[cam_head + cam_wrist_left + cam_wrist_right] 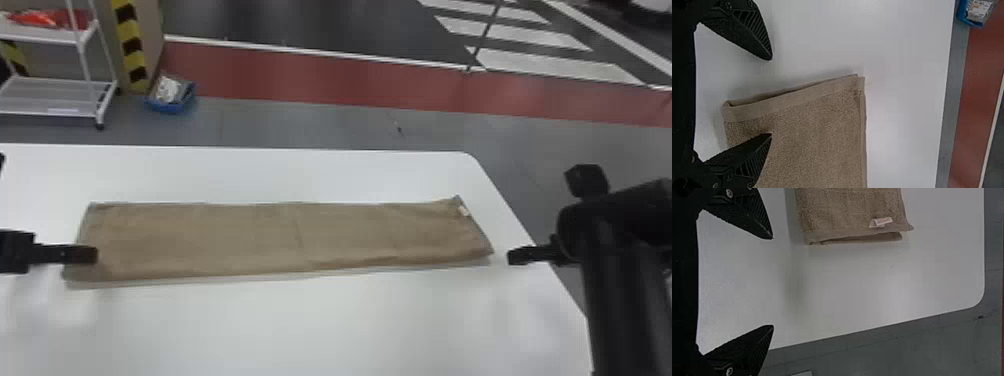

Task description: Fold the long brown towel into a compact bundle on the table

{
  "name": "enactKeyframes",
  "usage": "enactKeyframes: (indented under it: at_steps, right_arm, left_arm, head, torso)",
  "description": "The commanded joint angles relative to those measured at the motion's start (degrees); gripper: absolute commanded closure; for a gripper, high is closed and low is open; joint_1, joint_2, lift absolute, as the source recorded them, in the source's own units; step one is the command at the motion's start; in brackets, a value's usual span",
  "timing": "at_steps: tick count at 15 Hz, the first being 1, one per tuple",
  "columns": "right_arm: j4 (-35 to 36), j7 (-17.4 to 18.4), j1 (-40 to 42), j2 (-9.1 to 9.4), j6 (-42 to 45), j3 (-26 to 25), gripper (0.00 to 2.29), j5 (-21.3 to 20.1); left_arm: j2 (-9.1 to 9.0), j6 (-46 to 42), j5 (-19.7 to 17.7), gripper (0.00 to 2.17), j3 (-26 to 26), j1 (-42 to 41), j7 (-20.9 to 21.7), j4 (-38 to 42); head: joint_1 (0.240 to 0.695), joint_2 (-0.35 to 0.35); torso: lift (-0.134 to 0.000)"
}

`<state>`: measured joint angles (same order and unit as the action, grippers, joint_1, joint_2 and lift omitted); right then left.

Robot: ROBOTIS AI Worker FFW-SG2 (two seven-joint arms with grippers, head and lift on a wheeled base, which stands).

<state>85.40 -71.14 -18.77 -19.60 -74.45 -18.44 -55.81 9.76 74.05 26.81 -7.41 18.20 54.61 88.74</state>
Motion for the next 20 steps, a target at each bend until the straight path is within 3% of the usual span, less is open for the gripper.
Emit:
enactKeyframes:
  at_steps: [1,4,5,6,8,12,16,20]
  right_arm:
    - [-0.3,0.3,0.3,-0.09,0.7,-0.5,0.08,0.2]
    - [-1.4,0.7,0.3,-0.35,1.9,-1.0,0.08,0.2]
    - [-1.6,0.8,0.1,-0.35,2.1,-1.0,0.08,0.2]
    - [-1.9,1.0,0.0,-0.35,2.1,-1.0,0.08,0.3]
    - [-2.6,1.4,0.0,-0.35,2.4,-1.0,0.08,0.3]
    - [-4.4,2.1,-0.2,-0.35,4.2,-1.4,0.08,0.3]
    - [-4.5,2.2,-0.2,-0.35,4.2,-1.3,0.08,0.6]
    - [-4.5,2.2,-0.2,-0.35,4.7,-1.4,0.08,0.6]
  left_arm:
    - [-0.62,1.0,-0.6,0.15,-0.1,0.3,-1.1,0.0]
    - [-0.8,3.4,-2.9,0.44,-0.2,0.3,0.2,0.6]
    - [-0.8,3.6,-3.1,0.85,-0.2,0.4,1.2,0.9]
    - [-0.8,4.0,-3.7,1.41,-0.5,0.3,1.3,1.9]
    - [-1.15,5.4,-3.9,2.12,-1.4,0.0,0.9,4.2]
    - [-0.97,8.5,-5.4,2.14,-2.8,0.1,9.7,6.0]
    - [-0.62,8.5,-5.0,2.14,-2.7,0.2,11.0,6.0]
    - [2.72,6.8,-4.9,2.14,-3.9,0.3,12.4,5.2]
  head:
    - [0.695,-0.251]
    - [0.695,-0.269]
    - [0.695,-0.277]
    - [0.695,-0.286]
    - [0.695,-0.294]
    - [0.695,-0.312]
    - [0.695,-0.334]
    - [0.695,-0.319]
  torso:
    - [-0.125]
    - [-0.125]
    - [-0.125]
    - [-0.125]
    - [-0.125]
    - [-0.125]
    - [-0.125]
    - [-0.125]
